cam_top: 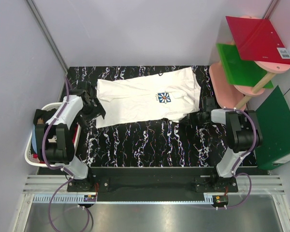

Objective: Fold and stack the t-shirts
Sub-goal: Grap the side of the flattened tshirt closest away from the robot with both arms

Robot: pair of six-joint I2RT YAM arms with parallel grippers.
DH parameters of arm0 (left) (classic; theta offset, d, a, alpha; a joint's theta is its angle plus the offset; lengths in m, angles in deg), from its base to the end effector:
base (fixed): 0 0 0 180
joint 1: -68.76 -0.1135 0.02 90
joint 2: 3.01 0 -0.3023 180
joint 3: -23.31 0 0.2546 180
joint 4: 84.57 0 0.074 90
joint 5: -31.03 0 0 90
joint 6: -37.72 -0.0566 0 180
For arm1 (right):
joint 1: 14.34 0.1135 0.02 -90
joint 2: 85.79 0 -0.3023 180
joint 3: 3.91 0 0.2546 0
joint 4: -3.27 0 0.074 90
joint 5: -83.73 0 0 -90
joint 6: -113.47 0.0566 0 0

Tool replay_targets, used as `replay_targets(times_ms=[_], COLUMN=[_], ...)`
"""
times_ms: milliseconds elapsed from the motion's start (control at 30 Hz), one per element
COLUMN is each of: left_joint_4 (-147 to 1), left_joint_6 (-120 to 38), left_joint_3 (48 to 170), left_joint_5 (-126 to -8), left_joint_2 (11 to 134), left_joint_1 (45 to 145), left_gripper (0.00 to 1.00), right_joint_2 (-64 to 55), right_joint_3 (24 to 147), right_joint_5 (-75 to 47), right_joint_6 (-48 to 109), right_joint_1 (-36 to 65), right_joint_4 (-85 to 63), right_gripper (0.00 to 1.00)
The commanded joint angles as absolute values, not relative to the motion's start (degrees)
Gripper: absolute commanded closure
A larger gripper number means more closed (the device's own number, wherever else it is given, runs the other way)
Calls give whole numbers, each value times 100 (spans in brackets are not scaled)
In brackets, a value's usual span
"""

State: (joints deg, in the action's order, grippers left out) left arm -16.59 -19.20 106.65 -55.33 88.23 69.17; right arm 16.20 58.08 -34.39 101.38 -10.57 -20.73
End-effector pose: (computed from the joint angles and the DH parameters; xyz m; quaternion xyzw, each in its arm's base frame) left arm 0.3106 0.0014 0.2542 -0.2827 0.9508 -0.0052 0.1267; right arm 0.3297 0.0485 0.1342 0.5261 0.7871 0.3218 0.0103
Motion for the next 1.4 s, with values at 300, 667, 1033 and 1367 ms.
replay_targets(times_ms=[300, 667, 1033, 1367], left_joint_4=[-1645, -1477, -1601, -1461], left_joint_6=[-1844, -1862, -1932, -2046], left_joint_3=[11490, 11244, 11253, 11270], left_joint_5=[-5185, -5458, -5634, -5625], left_joint_2=[9867, 10500, 11220, 10589], left_joint_1=[6894, 6894, 6903, 6894], left_gripper=[5, 23, 100, 100], right_joint_2=[1239, 386, 298, 219], right_joint_3=[5912, 5560, 5788, 6166], right_joint_5=[-4046, -4222, -4354, -4363], right_joint_6=[10073, 9967, 9906, 9528], right_joint_1=[-1047, -1144, -1249, -1320], right_joint_4=[-2591, -3145, -3259, -3716], right_gripper=[100, 100, 100, 100])
